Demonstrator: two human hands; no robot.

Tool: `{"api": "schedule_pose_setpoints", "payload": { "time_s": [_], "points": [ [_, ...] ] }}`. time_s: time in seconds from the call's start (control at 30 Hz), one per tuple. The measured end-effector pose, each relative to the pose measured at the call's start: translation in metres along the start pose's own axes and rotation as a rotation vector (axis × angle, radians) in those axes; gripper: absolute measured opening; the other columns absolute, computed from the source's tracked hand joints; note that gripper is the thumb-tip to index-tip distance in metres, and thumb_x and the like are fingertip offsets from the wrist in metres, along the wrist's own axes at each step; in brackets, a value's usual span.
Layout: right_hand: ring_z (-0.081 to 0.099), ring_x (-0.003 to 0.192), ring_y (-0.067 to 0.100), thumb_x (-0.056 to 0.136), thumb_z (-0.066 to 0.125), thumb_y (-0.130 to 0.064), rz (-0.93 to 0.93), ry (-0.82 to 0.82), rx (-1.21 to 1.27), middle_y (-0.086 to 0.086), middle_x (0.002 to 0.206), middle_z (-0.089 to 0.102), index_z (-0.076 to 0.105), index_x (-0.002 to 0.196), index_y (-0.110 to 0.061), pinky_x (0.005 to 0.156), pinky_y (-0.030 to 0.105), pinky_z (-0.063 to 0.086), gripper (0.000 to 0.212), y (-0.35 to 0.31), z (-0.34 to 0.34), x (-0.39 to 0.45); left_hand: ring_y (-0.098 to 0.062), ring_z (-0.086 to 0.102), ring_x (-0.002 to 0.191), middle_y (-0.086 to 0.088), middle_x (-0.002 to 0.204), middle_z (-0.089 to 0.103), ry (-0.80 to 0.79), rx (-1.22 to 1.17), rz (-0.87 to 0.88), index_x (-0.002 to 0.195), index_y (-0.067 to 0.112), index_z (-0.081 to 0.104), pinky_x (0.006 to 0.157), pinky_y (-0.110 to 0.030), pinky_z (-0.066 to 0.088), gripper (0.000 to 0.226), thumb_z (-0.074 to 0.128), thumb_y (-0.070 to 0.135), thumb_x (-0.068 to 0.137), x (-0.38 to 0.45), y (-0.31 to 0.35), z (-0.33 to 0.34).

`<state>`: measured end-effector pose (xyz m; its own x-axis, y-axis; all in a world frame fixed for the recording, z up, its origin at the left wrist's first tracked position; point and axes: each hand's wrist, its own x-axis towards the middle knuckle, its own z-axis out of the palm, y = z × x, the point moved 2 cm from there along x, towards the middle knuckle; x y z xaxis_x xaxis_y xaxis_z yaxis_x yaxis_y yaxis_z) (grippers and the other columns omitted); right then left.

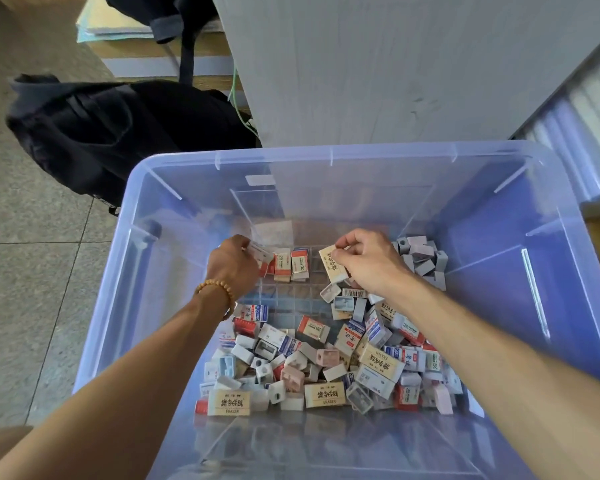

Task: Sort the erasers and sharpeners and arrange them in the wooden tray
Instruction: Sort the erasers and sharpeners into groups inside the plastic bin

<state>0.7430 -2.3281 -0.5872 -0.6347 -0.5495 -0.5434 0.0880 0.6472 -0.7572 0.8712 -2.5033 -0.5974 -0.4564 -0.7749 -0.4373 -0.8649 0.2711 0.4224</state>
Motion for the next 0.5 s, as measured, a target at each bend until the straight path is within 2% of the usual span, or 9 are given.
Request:
{"api": "schedule_pose_setpoints", "payload": {
  "time_s": [0.07, 0.13, 0.2, 0.27, 0.33, 0.4, 0.5],
  "points": [
    [0.066, 0.085, 0.015, 0.097, 0.063, -0.023, 0.007, 0.034, -0.024, 0.001, 0.099, 0.070, 0.062, 0.100, -0.025, 0.063, 0.026, 0.051, 0.004, 0.002, 0.003, 0.005, -0.041, 0.063, 0.097, -0.020, 0.111, 0.067, 0.031, 0.024, 0.023, 0.115, 0.005, 0.065, 0.086, -0.042, 0.055, 0.030, 0.041, 0.006, 0.097, 0.003, 0.003, 0.002],
    [0.067, 0.085, 0.015, 0.096, 0.064, -0.024, 0.019, 0.037, -0.039, 0.000, 0.099, 0.070, 0.062, 0.101, -0.025, 0.061, 0.024, 0.049, 0.005, 0.005, 0.007, 0.008, -0.038, 0.061, 0.099, -0.020, 0.113, 0.065, 0.051, 0.054, 0.047, 0.113, 0.004, 0.064, 0.088, -0.039, 0.052, 0.025, 0.049, 0.011, 0.095, 0.004, 0.002, 0.005],
    [0.068, 0.087, 0.016, 0.096, 0.064, -0.024, 0.029, 0.034, -0.039, -0.001, 0.098, 0.070, 0.062, 0.100, -0.025, 0.067, 0.030, 0.055, 0.004, 0.007, 0.010, 0.010, -0.032, 0.056, 0.098, -0.015, 0.116, 0.058, 0.054, 0.050, 0.056, 0.118, 0.006, 0.058, 0.085, -0.037, 0.050, 0.028, 0.061, 0.017, 0.092, 0.003, -0.004, 0.008],
    [0.068, 0.088, 0.017, 0.096, 0.065, -0.024, 0.034, 0.035, -0.044, -0.001, 0.099, 0.070, 0.062, 0.099, -0.026, 0.074, 0.034, 0.058, 0.005, 0.008, 0.011, 0.012, -0.028, 0.056, 0.092, -0.010, 0.113, 0.055, 0.067, -0.002, 0.044, 0.114, 0.010, 0.055, 0.082, -0.038, 0.054, 0.031, 0.069, 0.015, 0.087, 0.002, -0.007, 0.007],
    [0.068, 0.088, 0.017, 0.096, 0.065, -0.024, 0.039, 0.038, -0.035, 0.000, 0.099, 0.070, 0.062, 0.099, -0.026, 0.075, 0.035, 0.058, 0.005, 0.009, 0.013, 0.013, -0.030, 0.059, 0.095, -0.011, 0.114, 0.060, 0.097, 0.004, 0.061, 0.110, 0.012, 0.061, 0.086, -0.042, 0.055, 0.026, 0.067, 0.006, 0.085, 0.003, -0.006, 0.005],
    [0.067, 0.088, 0.017, 0.096, 0.065, -0.023, 0.038, 0.042, -0.030, 0.000, 0.099, 0.070, 0.061, 0.098, -0.026, 0.074, 0.034, 0.058, 0.006, 0.009, 0.013, 0.014, -0.031, 0.062, 0.100, -0.013, 0.114, 0.064, 0.129, 0.005, 0.073, 0.109, 0.010, 0.066, 0.091, -0.042, 0.053, 0.030, 0.061, -0.004, 0.083, 0.006, -0.006, 0.004],
    [0.067, 0.091, 0.018, 0.095, 0.066, -0.024, 0.046, 0.054, -0.016, 0.000, 0.100, 0.070, 0.060, 0.093, -0.028, 0.082, 0.039, 0.059, 0.008, 0.011, 0.013, 0.017, -0.035, 0.060, 0.102, -0.016, 0.110, 0.064, 0.164, 0.036, 0.130, 0.110, 0.005, 0.066, 0.091, -0.042, 0.051, 0.033, 0.053, -0.009, 0.082, 0.006, -0.005, 0.006]
  ]
}}
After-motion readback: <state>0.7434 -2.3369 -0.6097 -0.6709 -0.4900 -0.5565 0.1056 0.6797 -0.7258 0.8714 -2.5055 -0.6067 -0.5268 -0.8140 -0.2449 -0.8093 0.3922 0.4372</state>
